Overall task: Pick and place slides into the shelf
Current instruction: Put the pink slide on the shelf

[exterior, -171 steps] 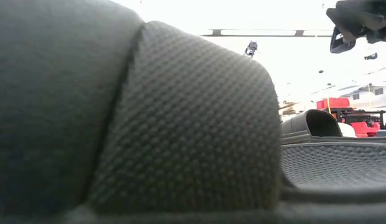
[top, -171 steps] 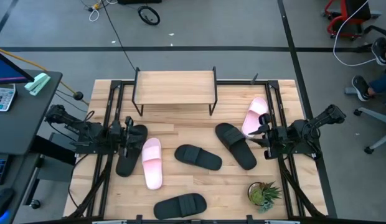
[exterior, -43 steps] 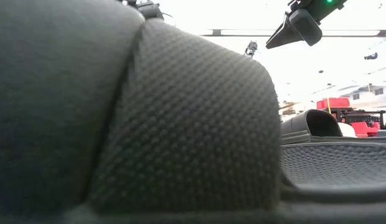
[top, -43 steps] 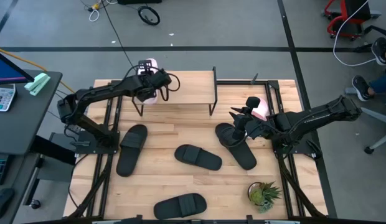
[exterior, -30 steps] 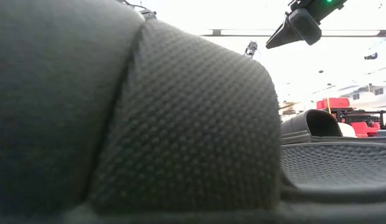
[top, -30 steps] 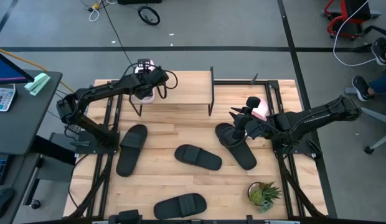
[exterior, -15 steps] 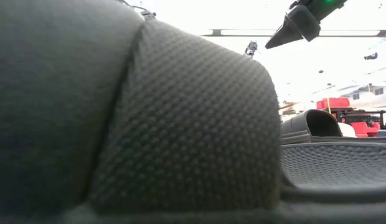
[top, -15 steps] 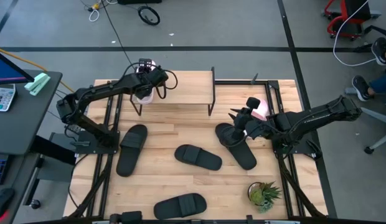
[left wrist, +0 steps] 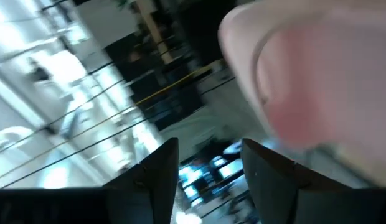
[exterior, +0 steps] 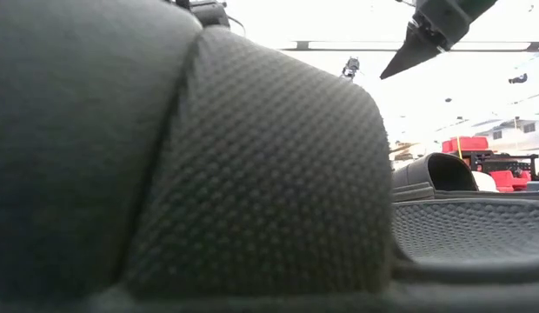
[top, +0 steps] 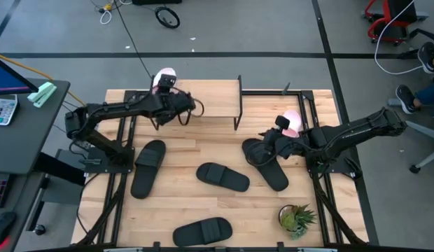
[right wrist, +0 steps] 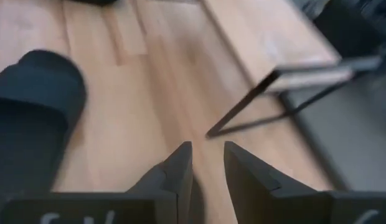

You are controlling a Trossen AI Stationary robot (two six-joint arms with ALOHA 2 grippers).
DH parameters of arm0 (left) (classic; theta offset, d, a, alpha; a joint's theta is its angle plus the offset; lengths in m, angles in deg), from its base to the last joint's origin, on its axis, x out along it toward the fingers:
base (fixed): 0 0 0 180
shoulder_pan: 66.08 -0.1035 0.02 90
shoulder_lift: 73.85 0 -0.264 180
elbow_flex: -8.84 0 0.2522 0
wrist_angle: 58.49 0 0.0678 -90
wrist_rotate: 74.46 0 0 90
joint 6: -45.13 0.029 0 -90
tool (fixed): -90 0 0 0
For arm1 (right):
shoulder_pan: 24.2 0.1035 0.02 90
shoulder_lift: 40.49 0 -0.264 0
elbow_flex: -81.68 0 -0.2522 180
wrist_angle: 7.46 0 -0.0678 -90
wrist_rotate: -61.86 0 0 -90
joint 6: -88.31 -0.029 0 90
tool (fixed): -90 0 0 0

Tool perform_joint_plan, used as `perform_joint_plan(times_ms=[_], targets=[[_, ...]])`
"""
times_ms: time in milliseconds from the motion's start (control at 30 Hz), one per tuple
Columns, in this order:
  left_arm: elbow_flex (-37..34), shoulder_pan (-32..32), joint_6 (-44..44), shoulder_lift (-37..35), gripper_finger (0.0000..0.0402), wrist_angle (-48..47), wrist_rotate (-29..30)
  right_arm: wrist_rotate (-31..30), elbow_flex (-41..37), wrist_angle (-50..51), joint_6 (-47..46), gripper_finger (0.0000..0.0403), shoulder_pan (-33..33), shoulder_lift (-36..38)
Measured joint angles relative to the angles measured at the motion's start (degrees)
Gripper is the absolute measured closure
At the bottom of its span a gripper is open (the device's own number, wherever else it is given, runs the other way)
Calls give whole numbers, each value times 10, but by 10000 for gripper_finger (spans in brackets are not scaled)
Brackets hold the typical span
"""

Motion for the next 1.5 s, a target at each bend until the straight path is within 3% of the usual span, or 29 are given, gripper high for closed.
perform_joint_plan(times_ms=[100, 200, 333, 467, 667, 800, 900, 1167, 1500], targets=[[0, 49, -64, 0, 217, -51, 17, 14, -14, 21, -72, 304, 6, 0], [1, 99, -176, -3, 223, -57, -4, 36, -31, 51, -121, 304, 23, 0], [23, 158, -325, -31, 239, -59, -180, 35, -64, 61, -186, 304, 52, 0], [36, 194, -419, -61, 259, -51, -366, -19, -85, 91, -230, 304, 74, -3], [36, 228, -483, -84, 281, -47, -494, -133, -112, 239, -294, 304, 60, -3], [36, 245, -513, -79, 288, -41, -514, -136, -124, 258, -339, 304, 13, -3], [35, 253, -510, -69, 289, -38, -516, -82, -130, 260, -322, 304, -26, -3], [35, 254, -459, -67, 280, -21, -515, -57, -132, 232, -285, 301, -122, -3], [35, 254, -418, -67, 285, 21, -515, 14, -132, 162, -201, 252, -238, -3]])
